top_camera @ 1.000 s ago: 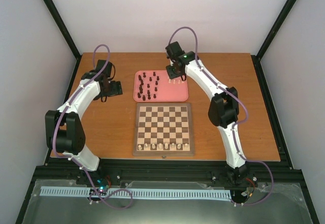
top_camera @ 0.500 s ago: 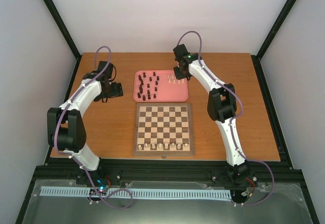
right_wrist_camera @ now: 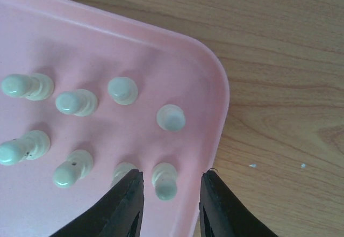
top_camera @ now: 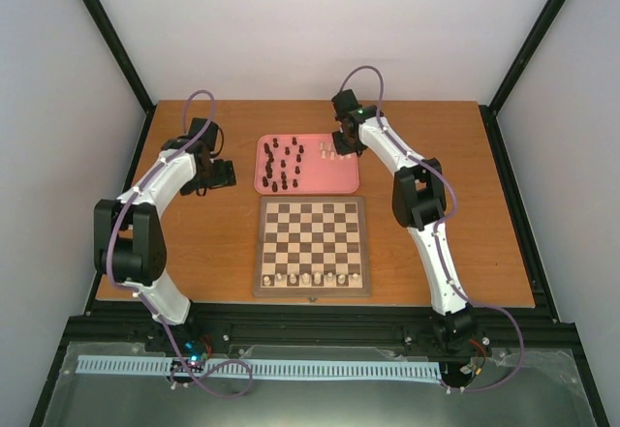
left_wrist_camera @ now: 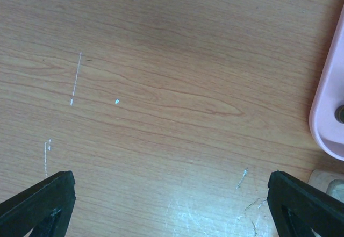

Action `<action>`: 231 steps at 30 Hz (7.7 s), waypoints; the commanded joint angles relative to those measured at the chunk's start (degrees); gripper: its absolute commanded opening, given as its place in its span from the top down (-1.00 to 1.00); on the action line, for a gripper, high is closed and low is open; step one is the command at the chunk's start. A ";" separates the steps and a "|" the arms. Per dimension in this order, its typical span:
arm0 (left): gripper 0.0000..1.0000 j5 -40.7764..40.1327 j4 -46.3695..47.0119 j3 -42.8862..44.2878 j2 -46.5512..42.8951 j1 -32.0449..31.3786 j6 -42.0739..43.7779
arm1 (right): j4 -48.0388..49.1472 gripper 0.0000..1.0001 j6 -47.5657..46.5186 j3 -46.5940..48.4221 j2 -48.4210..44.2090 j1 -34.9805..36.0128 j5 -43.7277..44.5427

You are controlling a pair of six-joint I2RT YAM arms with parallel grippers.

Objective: Set up the chess pieces on the board
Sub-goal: Pick up the chess piece from the storage box, then place the chess piece on the chessboard, then pick up the chess piece from the storage box.

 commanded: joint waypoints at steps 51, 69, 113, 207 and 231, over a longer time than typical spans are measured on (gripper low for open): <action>-0.99 0.79 0.39 2.51 2.80 -0.16 -0.75 | 1.31 0.84 -0.96 0.22 -5.18 -2.26 -5.37; -0.99 1.96 1.35 2.37 1.01 -0.24 -0.65 | 4.13 0.88 10.14 -49.42 -44.16 10.22 -2.73; -0.99 2.25 2.67 -1.10 -2.17 -0.16 -1.02 | 6.53 0.88 29.55 -81.87 -64.35 30.17 -3.64; -0.99 5.43 3.51 -1.03 0.17 -0.28 -1.29 | -0.23 0.40 18.86 -14.42 -12.87 4.88 0.17; -0.99 4.22 2.87 0.73 4.23 -0.18 -1.07 | 0.54 0.39 13.84 0.56 0.85 1.30 -4.51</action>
